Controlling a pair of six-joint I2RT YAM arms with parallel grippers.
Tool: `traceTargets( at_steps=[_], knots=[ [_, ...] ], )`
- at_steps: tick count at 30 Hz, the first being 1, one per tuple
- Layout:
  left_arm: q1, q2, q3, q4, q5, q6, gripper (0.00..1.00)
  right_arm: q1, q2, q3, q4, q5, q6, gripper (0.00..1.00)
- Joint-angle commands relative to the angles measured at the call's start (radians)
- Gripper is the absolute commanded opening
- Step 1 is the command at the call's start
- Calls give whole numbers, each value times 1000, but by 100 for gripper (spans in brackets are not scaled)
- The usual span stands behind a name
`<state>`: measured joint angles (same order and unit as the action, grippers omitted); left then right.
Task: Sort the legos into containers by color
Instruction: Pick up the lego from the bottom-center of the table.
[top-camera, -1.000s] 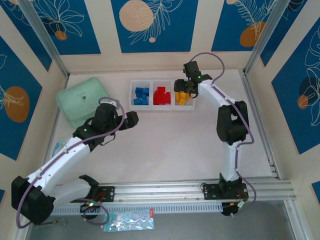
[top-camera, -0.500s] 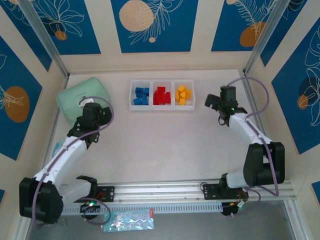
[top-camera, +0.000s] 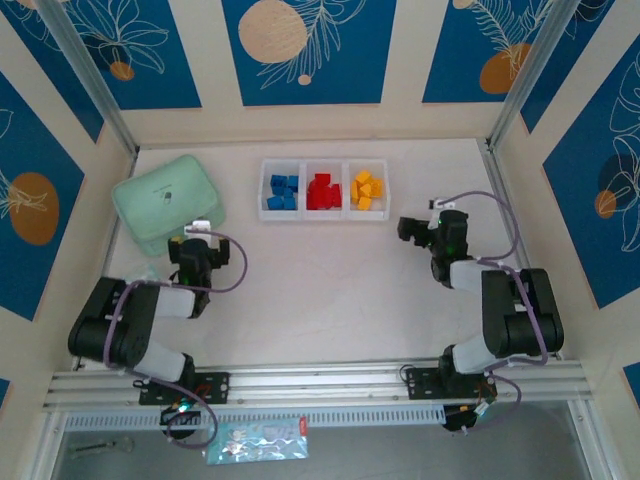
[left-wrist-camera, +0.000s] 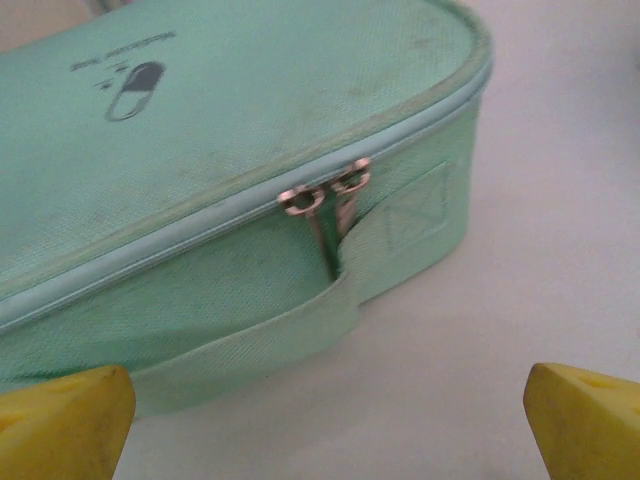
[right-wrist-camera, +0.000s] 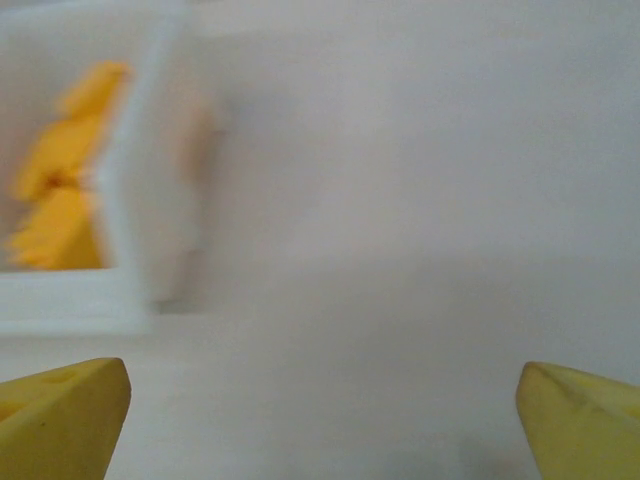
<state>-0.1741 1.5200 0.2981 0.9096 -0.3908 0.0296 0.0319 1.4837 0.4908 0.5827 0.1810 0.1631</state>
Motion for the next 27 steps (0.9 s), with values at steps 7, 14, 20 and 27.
traceTargets(
  at_steps=[7,14,20,27],
  knots=[
    [75,48,61,71,229,17,99,-34,39,-76,231,-108,-63,99],
    [109,43,71,39,310,0,99,-31,39,-72,219,-102,-67,99],
    [108,44,68,48,302,2,99,-34,39,-68,213,-111,-65,99],
    [108,45,70,45,304,4,99,-36,36,-70,215,-127,-68,99]
  ],
)
